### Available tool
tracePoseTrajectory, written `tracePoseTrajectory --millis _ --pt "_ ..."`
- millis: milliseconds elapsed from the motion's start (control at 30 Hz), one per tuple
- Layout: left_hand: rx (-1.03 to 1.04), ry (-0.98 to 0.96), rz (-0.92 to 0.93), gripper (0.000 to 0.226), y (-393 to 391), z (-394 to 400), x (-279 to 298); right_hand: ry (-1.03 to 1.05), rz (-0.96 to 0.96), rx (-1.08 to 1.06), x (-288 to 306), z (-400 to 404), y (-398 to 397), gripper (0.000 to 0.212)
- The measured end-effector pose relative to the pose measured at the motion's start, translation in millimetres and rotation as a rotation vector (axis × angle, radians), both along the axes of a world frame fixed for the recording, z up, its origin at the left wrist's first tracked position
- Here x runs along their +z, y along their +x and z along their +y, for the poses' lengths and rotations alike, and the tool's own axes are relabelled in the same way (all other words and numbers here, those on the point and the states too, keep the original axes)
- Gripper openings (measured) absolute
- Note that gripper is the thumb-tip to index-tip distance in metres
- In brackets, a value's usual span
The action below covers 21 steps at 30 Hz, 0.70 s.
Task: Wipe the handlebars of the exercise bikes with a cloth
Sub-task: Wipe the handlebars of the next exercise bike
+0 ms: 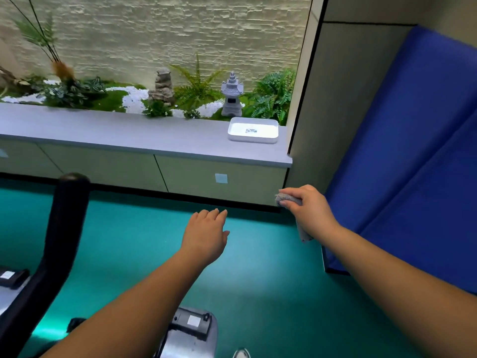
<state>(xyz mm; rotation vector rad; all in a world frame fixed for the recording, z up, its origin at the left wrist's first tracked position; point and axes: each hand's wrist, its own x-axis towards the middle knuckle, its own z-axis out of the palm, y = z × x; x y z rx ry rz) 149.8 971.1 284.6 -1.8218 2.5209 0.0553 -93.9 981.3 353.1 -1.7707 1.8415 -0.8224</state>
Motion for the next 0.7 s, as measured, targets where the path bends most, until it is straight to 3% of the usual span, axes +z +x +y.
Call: tracePoseTrajectory --millis 333,700 --pt "0.048 0.026 -0.08 0.057 3 -98 -9 0.058 -0.03 0.106 -23 -130 -4 0.02" --pt "0.345 0.093 -0.122 0.056 8 -218 -24 0.052 0.064 0.422 -16 -329 3 0.027"
